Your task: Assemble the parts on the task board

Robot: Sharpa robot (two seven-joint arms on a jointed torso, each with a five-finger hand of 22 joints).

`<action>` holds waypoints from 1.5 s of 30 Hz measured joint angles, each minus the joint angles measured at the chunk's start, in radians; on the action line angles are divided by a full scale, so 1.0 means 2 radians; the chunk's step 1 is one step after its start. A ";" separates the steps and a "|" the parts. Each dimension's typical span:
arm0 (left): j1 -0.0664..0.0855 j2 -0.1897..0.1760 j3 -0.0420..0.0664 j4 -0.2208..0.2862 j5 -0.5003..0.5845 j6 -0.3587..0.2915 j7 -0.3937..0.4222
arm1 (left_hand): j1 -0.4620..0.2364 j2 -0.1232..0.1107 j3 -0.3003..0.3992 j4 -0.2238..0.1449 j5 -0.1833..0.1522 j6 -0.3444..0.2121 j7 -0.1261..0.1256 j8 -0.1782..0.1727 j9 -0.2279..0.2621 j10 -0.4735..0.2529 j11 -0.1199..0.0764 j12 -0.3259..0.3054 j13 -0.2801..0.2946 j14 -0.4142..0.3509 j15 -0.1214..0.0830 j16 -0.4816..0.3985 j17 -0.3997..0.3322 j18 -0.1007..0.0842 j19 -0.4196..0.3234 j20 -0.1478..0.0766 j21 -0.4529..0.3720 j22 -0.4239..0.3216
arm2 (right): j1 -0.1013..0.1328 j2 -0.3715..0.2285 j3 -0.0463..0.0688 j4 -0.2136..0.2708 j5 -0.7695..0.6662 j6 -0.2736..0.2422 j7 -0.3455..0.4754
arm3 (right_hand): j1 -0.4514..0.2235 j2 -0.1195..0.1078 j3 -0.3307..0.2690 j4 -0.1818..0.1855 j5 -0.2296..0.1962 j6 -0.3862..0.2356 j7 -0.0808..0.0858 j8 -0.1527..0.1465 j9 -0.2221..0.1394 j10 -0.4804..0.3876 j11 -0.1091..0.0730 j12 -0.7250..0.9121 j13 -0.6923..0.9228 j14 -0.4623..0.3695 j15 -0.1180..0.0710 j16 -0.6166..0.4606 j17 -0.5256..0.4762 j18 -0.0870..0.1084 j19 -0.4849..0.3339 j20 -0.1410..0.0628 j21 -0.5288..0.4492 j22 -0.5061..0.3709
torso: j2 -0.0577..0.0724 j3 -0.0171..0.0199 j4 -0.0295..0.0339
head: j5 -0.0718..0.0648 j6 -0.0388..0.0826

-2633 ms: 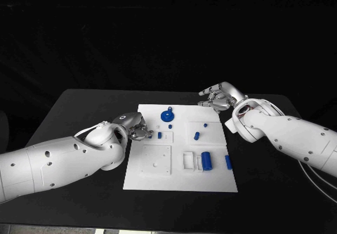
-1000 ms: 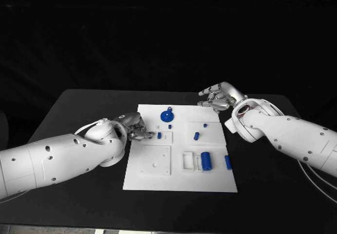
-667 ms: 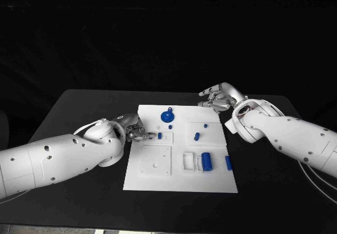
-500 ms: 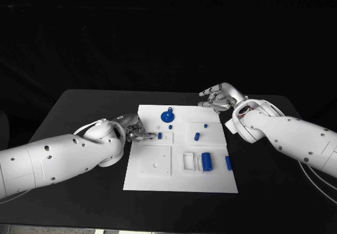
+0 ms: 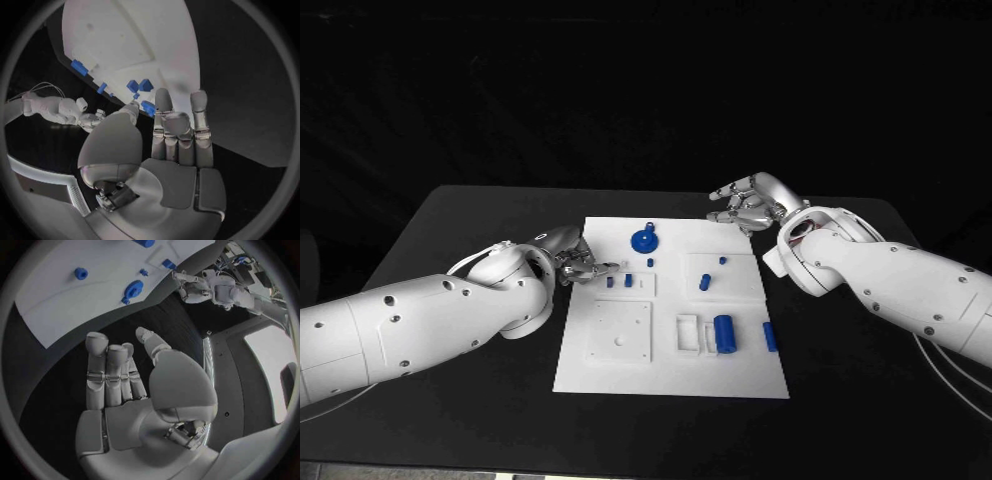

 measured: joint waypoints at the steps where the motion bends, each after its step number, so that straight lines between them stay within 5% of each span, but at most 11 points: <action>1: 0.000 -0.001 0.001 0.000 0.001 -0.002 0.001 | 0.000 0.000 0.000 0.000 0.002 0.000 0.000 0.000 0.000 0.000 0.000 0.000 0.000 0.000 0.000 0.000 0.000 0.000 0.000 0.000 0.000 0.000 | 0.000 0.000 0.000 0.000 0.000 0.000 0.000 | 0.000 0.000 0.000 0.000 0.000 0.000 0.000 0.000 0.000 0.000 0.000 0.000 0.000 0.000 0.000 0.000 0.000 0.000 0.000 0.000 0.000 0.000 | 0.000 0.0000 0.0000 | 0.000 0.000; 11: 0.000 -0.002 0.008 0.001 0.016 -0.013 0.008 | 0.003 0.000 0.003 0.000 0.002 0.000 0.000 0.000 0.000 0.000 0.000 -0.004 0.000 0.000 0.000 -0.004 -0.002 0.000 0.000 0.000 -0.002 0.000 | 0.000 0.000 0.000 -0.001 0.000 0.000 0.000 | 0.000 0.000 0.000 0.000 0.000 0.000 0.000 0.000 0.000 0.000 0.000 0.000 0.000 0.000 0.000 0.000 0.000 0.000 0.000 0.000 0.000 0.000 | 0.000 0.0000 -0.0001 | 0.002 0.001; 13: 0.000 -0.002 0.010 0.000 0.019 -0.014 0.010 | 0.014 0.007 0.006 -0.002 0.004 -0.005 0.003 0.000 -0.003 0.001 0.005 -0.016 -0.003 0.000 0.000 -0.009 -0.004 0.000 0.000 0.000 -0.006 0.000 | 0.000 0.000 0.000 -0.001 0.000 0.000 0.000 | 0.000 0.000 0.000 0.000 0.000 -0.001 0.001 0.000 0.000 0.000 0.000 0.000 -0.001 0.000 0.000 0.000 0.000 0.000 0.000 0.000 0.000 0.000 | 0.000 0.0000 -0.0002 | 0.002 0.002; 16: 0.000 -0.003 0.013 -0.003 0.026 -0.015 0.013 | 0.062 0.027 0.009 -0.020 0.041 -0.016 0.004 0.000 -0.007 0.001 0.005 -0.032 -0.005 0.000 0.000 -0.016 -0.006 0.000 -0.001 -0.001 -0.011 0.000 | -0.001 0.000 0.000 -0.001 0.000 0.000 0.000 | 0.000 0.000 0.000 0.000 0.000 -0.001 0.001 0.000 0.000 0.000 0.000 0.000 -0.001 0.000 0.000 0.000 0.000 0.000 0.000 0.000 0.000 0.000 | 0.000 0.0002 -0.0003 | 0.002 0.003; 21: 0.003 -0.008 0.017 -0.004 0.047 -0.011 0.020 | 0.086 0.038 -0.011 -0.051 0.044 -0.026 0.006 0.000 -0.015 0.001 0.005 -0.057 -0.008 0.000 0.000 -0.026 -0.006 0.000 -0.002 -0.002 -0.021 0.000 | -0.001 0.000 0.000 -0.001 0.000 0.000 0.000 | 0.000 0.000 0.000 0.000 0.000 -0.001 0.001 0.000 0.000 0.000 0.000 0.000 -0.001 0.000 0.000 0.000 0.000 0.000 0.000 0.000 0.000 0.000 | 0.000 0.0004 -0.0005 | 0.001 0.005; 25: 0.006 -0.012 0.018 -0.002 0.069 0.003 0.023 | 0.080 0.045 -0.018 -0.054 0.041 -0.029 0.009 0.000 -0.025 -0.001 0.006 -0.068 -0.010 0.000 0.000 -0.030 -0.003 0.000 -0.002 -0.002 -0.027 0.000 | -0.001 -0.001 0.000 0.000 0.000 0.000 0.000 | 0.000 0.000 0.000 0.000 0.000 -0.001 0.001 0.000 0.000 0.000 0.000 0.000 -0.001 0.000 0.000 0.000 0.000 0.000 0.000 0.000 0.000 0.000 | 0.000 0.0006 -0.0004 | 0.001 0.005; 29: 0.007 -0.017 0.018 0.003 0.091 0.034 0.023 | 0.058 0.039 -0.031 -0.036 0.039 -0.055 0.018 0.000 -0.054 0.002 0.009 -0.074 -0.013 0.000 0.000 -0.031 0.000 0.000 -0.002 -0.002 -0.031 0.000 | -0.001 -0.001 0.000 0.000 0.000 0.000 0.000 | 0.000 0.000 0.000 0.000 0.000 -0.001 0.001 0.000 0.000 0.000 0.000 0.000 -0.001 0.000 0.000 0.000 0.000 0.000 0.000 0.000 0.000 0.000 | 0.000 0.0006 -0.0004 | 0.000 0.006; 34: 0.008 -0.018 0.018 0.006 0.109 0.081 0.014 | 0.046 0.027 -0.051 -0.010 0.035 -0.055 0.018 0.000 -0.086 0.002 0.009 -0.065 -0.014 0.002 0.002 -0.031 0.005 0.000 -0.002 -0.002 -0.033 0.000 | -0.001 -0.001 0.000 0.000 0.000 0.000 0.000 | 0.000 0.000 0.000 0.000 0.000 -0.001 0.001 0.000 0.000 0.000 0.000 0.000 0.000 0.000 0.000 0.000 0.000 0.000 0.000 0.000 0.000 0.000 | 0.000 0.0003 -0.0004 | 0.001 0.007; 40: 0.010 -0.016 0.018 0.005 0.123 0.133 -0.003 | 0.014 0.008 -0.048 -0.003 0.001 -0.051 0.017 0.000 -0.086 0.002 0.009 -0.056 -0.012 0.002 0.002 -0.031 0.009 0.000 0.001 -0.002 -0.035 0.000 | -0.001 -0.001 0.000 0.000 0.000 0.000 0.000 | 0.000 0.000 0.000 0.000 0.000 -0.001 0.001 0.000 0.000 0.000 0.000 0.000 0.000 0.000 0.000 0.000 0.000 0.000 0.000 0.000 0.000 0.000 | 0.000 0.0000 -0.0005 | 0.001 0.007; 45: 0.012 -0.011 0.018 0.002 0.127 0.156 -0.013 | 0.007 0.003 -0.048 -0.003 -0.006 -0.051 0.017 0.000 -0.083 0.002 0.009 -0.054 -0.010 0.002 0.002 -0.031 0.010 0.000 0.001 -0.002 -0.035 0.000 | -0.001 0.000 0.000 0.000 0.000 0.000 0.000 | 0.000 0.000 0.000 0.000 0.000 -0.001 0.001 0.000 0.000 0.000 0.000 0.000 0.000 0.000 0.000 0.000 0.000 0.000 0.000 0.000 0.000 0.000 | 0.000 -0.0002 -0.0006 | 0.002 0.006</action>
